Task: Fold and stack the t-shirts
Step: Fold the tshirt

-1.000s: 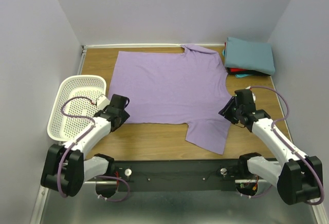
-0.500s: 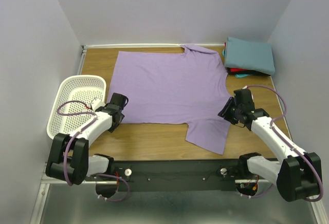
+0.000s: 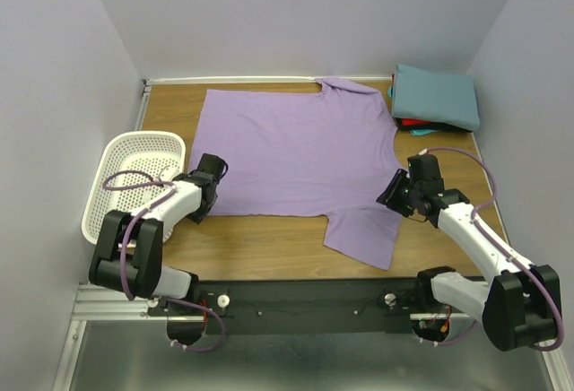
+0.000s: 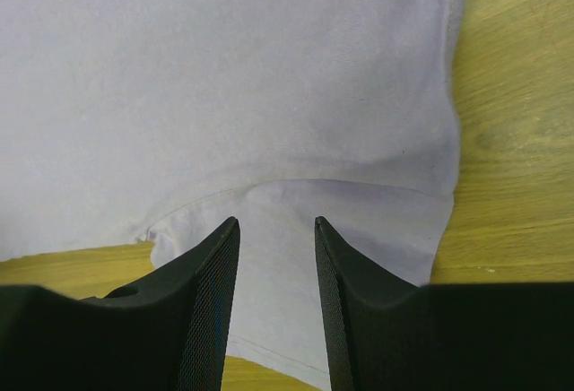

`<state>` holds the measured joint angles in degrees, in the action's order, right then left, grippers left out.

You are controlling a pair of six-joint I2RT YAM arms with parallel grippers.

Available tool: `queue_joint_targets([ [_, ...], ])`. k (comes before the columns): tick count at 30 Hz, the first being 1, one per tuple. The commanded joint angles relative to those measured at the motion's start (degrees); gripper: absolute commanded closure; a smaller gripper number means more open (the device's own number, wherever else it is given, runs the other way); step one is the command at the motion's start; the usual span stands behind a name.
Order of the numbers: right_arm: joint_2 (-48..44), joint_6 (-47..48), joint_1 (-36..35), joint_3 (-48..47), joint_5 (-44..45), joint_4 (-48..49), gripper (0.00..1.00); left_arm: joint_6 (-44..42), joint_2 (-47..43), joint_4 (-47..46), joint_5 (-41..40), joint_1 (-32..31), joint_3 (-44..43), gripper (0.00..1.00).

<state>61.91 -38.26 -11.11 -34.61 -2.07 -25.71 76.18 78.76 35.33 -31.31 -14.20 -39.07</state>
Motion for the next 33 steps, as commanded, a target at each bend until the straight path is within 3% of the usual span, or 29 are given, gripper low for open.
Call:
queue_joint_targets([
  [1, 0.23, 1.08, 0.39, -0.81, -2.42, 1.28, 0.53, 2.83, 2.97, 2.28, -3.85, 0.49, -2.15, 0.46],
  [5, -0.38, 1.44, 0.39, -0.46, -2.42, 1.19, 0.53, 3.53, 4.56, 2.81, -3.50, 0.40, -1.89, 0.60],
  [9, -1.00, 1.08, 0.39, -0.02, -3.03, 1.19, 0.53, 3.10, 4.12, 2.72, -3.06, 0.40, -1.45, 0.92],
  [11, -1.26, 0.65, 0.39, 0.33, -2.86, 1.19, 0.53, 2.75, 2.98, 2.99, -3.23, 0.22, -1.54, 1.00],
  [22, -2.41, -5.32, 0.48, 3.85, 1.80, 0.14, 0.52, -5.33, -6.07, -0.08, -2.88, -0.74, -2.24, 1.00],
  [33, -5.14, -15.00, 0.74, 6.66, 19.80, -4.61, 0.50, -13.86, -8.71, -8.08, -0.42, -0.75, -1.18, 1.00],
])
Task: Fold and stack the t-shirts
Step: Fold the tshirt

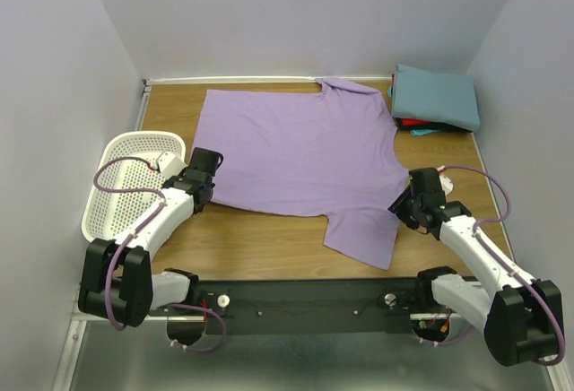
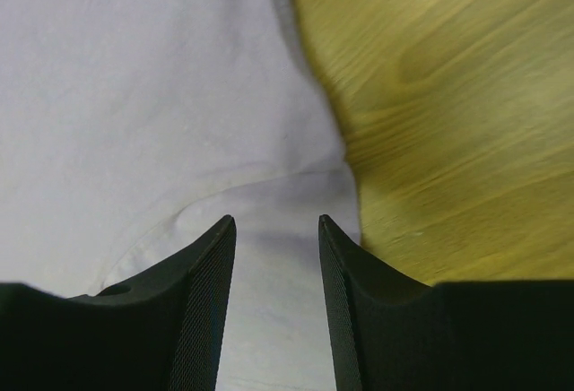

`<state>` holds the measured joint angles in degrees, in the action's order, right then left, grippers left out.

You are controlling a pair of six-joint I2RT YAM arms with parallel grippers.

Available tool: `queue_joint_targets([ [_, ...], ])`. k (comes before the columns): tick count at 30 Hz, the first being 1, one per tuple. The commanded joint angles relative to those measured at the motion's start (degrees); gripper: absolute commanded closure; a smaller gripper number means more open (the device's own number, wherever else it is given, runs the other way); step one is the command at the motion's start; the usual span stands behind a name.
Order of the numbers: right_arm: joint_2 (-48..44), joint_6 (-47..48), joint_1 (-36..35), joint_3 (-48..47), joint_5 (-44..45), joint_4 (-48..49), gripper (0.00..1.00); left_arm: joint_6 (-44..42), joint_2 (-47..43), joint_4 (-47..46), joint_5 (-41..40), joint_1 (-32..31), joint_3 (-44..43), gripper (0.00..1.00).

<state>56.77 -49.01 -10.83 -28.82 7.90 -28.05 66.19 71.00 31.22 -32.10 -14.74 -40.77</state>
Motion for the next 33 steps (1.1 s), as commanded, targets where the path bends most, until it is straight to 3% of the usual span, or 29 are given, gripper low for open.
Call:
queue_joint_targets([
  [1, 0.79, -5.03, 0.55, 0.70, 10.81, -2.36, 0.50, -4.92, -0.87, -4.59, 0.89, -0.20, 0.35, 1.00],
  [16, 11.25, -6.62, 0.64, -2.91, 12.15, 0.71, 0.55, -8.19, 0.37, -9.69, 4.32, -0.20, 1.48, 1.00],
  [22, 14.42, -4.51, 0.72, -3.61, 8.36, 3.09, 0.75, -8.01, -0.42, -9.43, 4.76, -0.20, 2.45, 1.00],
  [28, 9.15, -2.32, 1.25, -2.65, 9.50, 1.69, 0.99, -6.87, -2.71, -7.23, 4.59, -0.20, 2.98, 1.00],
  [33, 4.67, 0.14, 4.06, -3.79, 8.45, -2.78, 1.00, -5.55, -4.73, -5.39, 4.67, -0.20, 4.03, 1.00],
])
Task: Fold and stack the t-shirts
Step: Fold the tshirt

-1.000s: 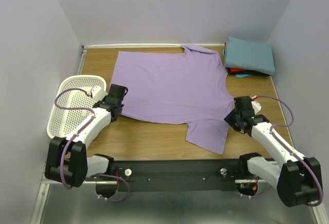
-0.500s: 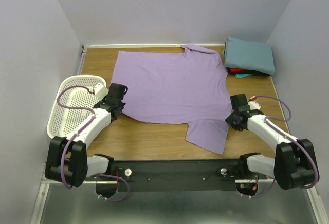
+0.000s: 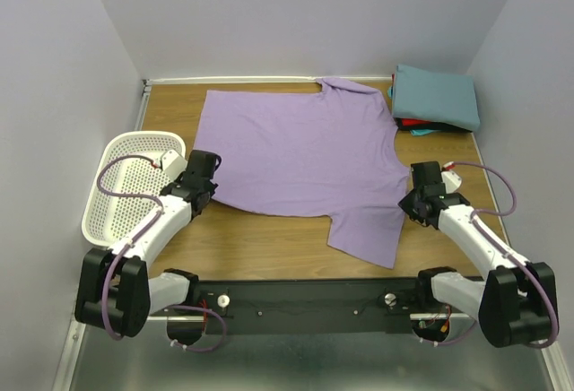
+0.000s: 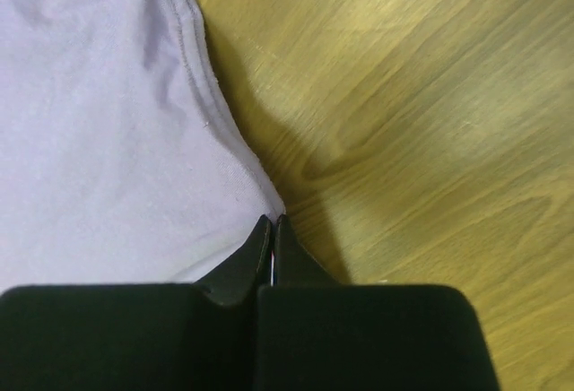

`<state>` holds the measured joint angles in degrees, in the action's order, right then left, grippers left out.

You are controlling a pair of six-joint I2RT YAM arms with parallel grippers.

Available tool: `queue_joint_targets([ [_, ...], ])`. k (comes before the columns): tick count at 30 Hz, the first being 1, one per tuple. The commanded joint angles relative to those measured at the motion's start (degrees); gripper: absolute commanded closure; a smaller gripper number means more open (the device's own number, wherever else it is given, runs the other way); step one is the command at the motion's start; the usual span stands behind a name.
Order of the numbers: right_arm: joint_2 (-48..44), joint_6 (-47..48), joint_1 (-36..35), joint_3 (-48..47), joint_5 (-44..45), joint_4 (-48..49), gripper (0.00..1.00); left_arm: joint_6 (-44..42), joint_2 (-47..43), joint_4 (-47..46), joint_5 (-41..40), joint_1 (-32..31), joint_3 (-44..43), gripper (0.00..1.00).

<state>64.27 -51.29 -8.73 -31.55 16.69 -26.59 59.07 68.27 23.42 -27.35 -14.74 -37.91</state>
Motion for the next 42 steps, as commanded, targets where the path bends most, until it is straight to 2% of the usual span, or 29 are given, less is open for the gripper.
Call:
queue_joint_targets([
  [1, -3.62, 2.68, 2.23, -1.23, -0.34, -4.96, 1.00, 1.75, -2.44, 2.68, 0.02, -0.20, 1.43, 1.00],
  [12, -11.62, 1.63, 3.28, -3.25, -4.47, -12.34, 0.99, 4.91, -10.26, 7.34, 0.55, -0.20, 3.81, 1.00],
  [18, -13.04, 2.42, 3.20, -4.84, -3.51, -13.67, 1.00, 3.69, -10.79, 5.24, 0.55, -0.20, 4.78, 1.00],
  [29, 4.53, 7.43, 3.28, -15.38, -3.41, -6.20, 1.00, -1.32, 3.00, 2.86, -3.76, -0.11, -7.52, 1.00],
  [35, 14.81, 10.41, 3.28, -22.50, -3.42, -3.12, 1.00, -3.17, 9.59, 1.72, -3.94, 0.77, -14.02, 1.00],
  [42, 22.38, 11.65, 3.28, -27.50, -4.03, 0.92, 1.00, -4.66, 17.77, 1.10, -3.24, 2.87, -20.00, 1.00],
])
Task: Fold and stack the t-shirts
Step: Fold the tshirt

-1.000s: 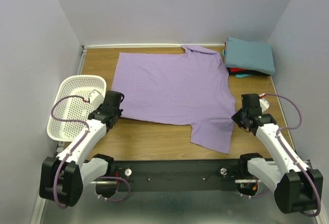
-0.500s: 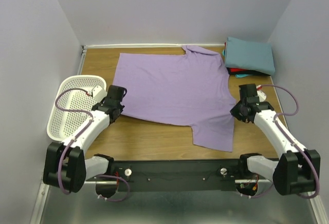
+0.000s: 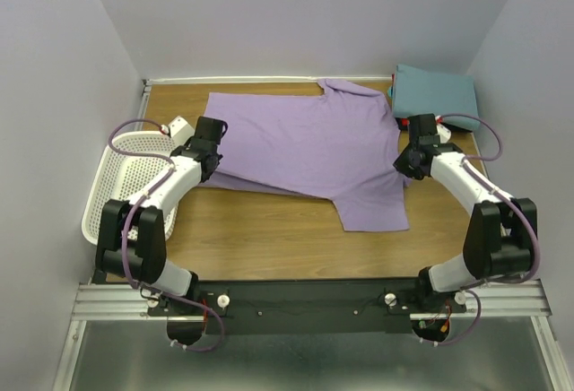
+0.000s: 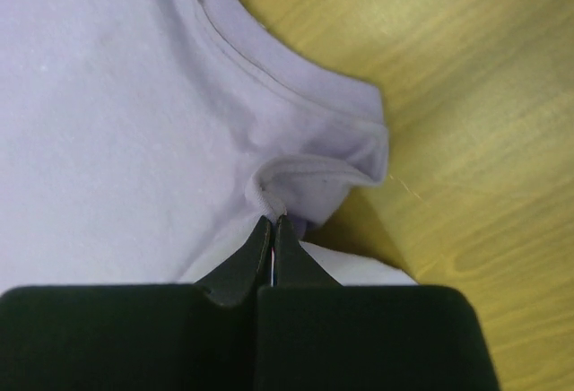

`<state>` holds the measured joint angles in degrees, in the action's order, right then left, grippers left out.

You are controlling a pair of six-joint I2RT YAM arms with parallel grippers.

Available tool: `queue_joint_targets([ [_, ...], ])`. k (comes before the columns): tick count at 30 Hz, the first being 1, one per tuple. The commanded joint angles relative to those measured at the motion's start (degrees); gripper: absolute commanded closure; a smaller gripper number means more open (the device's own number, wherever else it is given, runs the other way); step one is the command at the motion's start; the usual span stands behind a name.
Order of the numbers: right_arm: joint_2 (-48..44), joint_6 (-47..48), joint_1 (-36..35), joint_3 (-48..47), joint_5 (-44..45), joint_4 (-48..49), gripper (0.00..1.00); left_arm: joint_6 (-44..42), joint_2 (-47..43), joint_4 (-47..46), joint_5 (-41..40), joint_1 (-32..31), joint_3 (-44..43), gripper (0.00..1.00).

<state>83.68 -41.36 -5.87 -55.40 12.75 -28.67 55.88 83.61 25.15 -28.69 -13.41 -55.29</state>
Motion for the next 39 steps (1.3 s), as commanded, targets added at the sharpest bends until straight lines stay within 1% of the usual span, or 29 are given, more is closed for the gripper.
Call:
queue_joint_targets([
  [1, 3.85, 1.81, 0.42, -4.28, 0.08, 3.09, 1.00, -1.47, 2.95, -0.71, -1.20, 1.89, -2.98, 1.00],
  [5, 6.67, 1.90, 0.42, -7.70, -0.01, 3.35, 1.00, -1.65, 5.50, -0.80, -0.49, 2.86, -4.91, 1.00],
  [15, 11.15, 1.11, 1.12, -12.01, -1.85, 3.97, 0.99, -1.47, 9.90, 0.87, -0.84, 3.13, -8.17, 1.00],
  [24, 11.42, 0.58, 3.14, -12.02, -3.26, 4.67, 1.00, -1.74, 11.66, 1.22, -0.58, 4.09, -8.96, 1.00],
  [39, 11.42, 0.14, 4.02, -13.16, -6.16, 5.29, 0.99, -2.88, 12.98, 1.13, 0.83, 4.80, -10.72, 1.00],
])
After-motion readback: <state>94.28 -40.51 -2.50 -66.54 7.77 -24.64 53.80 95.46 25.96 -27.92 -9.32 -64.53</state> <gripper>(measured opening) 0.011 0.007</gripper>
